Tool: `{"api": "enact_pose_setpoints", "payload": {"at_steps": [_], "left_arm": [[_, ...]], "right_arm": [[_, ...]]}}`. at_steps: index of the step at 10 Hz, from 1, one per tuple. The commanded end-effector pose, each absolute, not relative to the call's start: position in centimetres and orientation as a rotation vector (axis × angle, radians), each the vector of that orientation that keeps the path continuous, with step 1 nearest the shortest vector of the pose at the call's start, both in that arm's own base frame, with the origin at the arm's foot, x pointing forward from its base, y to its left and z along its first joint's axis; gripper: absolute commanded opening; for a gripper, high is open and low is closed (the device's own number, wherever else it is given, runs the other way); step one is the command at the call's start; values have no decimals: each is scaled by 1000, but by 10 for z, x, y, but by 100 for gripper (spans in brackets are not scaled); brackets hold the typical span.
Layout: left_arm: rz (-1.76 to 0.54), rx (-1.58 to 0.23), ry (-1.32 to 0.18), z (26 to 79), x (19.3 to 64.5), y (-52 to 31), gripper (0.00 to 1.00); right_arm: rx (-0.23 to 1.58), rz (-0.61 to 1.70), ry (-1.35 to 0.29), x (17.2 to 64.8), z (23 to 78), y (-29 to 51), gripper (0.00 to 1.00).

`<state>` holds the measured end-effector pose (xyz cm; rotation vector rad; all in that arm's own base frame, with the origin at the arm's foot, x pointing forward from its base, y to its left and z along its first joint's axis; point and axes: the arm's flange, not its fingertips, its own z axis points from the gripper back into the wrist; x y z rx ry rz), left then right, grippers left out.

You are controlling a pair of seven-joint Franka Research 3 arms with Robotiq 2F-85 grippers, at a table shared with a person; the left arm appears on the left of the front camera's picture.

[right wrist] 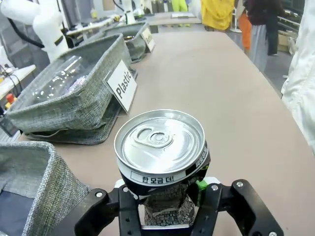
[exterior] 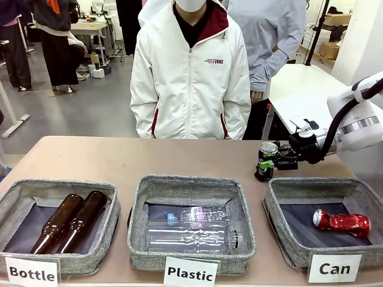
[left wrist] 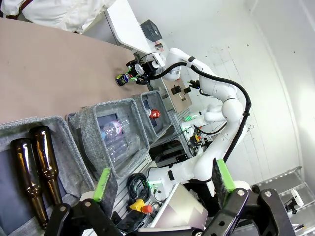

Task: Sort the can waste into the basket.
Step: Pick up the can waste from the table and place it in the right Fabric basket.

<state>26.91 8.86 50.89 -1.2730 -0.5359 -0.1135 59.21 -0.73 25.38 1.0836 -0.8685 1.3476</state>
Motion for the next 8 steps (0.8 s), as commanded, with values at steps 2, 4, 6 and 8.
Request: {"api": "enact_pose_setpoints", "payload": {"at_steps": [2, 4, 6, 8], "left_arm": [[-123, -1287, -549, 512, 269, 87, 100], [-123, -1287, -549, 512, 269, 87, 100], [-123, -1287, -549, 512, 269, 87, 100], [-123, -1287, -549, 512, 269, 87, 100]], "right_arm": [[1098, 1376, -849, 591, 277, -11, 0], [1005, 1483, -858, 572, 324, -15, 0], [937, 1619, -841, 536, 390, -24, 0], [883, 1691, -768, 499, 427, -32, 0]]}}
